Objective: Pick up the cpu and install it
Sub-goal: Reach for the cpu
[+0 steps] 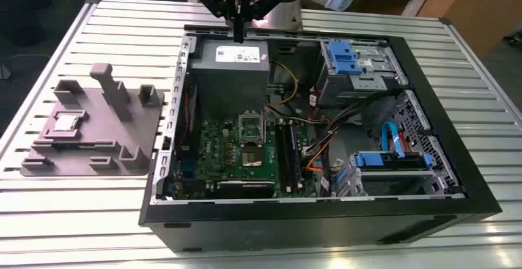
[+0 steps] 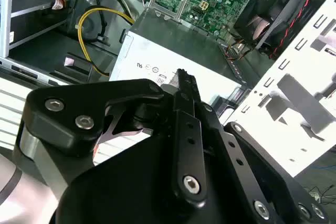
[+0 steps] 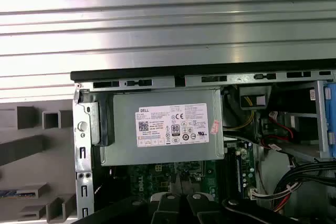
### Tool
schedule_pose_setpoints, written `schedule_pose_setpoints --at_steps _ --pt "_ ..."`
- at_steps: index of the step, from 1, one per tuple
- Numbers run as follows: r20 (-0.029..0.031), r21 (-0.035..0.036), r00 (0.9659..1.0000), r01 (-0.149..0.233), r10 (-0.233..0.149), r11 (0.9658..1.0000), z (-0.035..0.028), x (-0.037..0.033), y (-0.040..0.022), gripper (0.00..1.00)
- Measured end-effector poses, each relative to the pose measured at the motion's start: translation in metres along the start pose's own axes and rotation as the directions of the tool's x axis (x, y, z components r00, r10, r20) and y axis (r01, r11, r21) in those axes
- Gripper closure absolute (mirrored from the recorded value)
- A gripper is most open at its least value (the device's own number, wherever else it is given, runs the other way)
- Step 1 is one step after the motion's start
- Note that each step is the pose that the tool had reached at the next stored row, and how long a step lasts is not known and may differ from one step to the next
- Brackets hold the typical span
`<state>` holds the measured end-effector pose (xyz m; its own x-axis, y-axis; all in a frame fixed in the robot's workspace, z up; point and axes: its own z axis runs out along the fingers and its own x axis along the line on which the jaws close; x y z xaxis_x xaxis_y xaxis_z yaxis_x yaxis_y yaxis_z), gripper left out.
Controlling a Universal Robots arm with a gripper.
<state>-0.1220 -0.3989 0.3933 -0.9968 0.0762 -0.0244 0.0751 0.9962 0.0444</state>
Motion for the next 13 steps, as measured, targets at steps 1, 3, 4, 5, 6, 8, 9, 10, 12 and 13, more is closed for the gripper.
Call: schedule_pose_setpoints --at_steps 1,3,4,5,6,8,9,10,12,13 --pt "0.0000 0.0000 1.0000 0.000 0.000 1.0000 0.0000 0.0000 0.0000 0.90" --pt "0.0000 0.0000 1.0000 0.000 0.000 1.0000 0.0000 0.0000 0.0000 0.90" --pt "0.0000 0.0000 1.0000 0.000 0.000 1.0000 0.0000 0.0000 0.0000 0.90" --pt "0.0000 0.0000 1.0000 0.000 0.000 1.0000 0.0000 0.0000 0.0000 0.90" --pt "0.0000 0.0000 1.0000 0.000 0.000 1.0000 0.0000 0.0003 0.0000 0.90" --pt "0.0000 0.0001 1.0000 0.000 0.000 1.0000 -0.0001 0.0016 -0.0001 0.90" --pt "0.0000 0.0000 1.0000 0.000 0.000 1.0000 -0.0001 0.0025 -0.0002 0.90" --pt "0.0001 0.0000 1.0000 0.000 0.000 1.0000 -0.0001 0.0032 -0.0002 0.90" --pt "0.0000 0.0000 1.0000 0.000 0.000 1.0000 -0.0001 0.0040 -0.0003 0.90" --pt "0.0000 0.0000 1.0000 0.000 0.000 1.0000 -0.0001 0.0043 -0.0003 0.90"
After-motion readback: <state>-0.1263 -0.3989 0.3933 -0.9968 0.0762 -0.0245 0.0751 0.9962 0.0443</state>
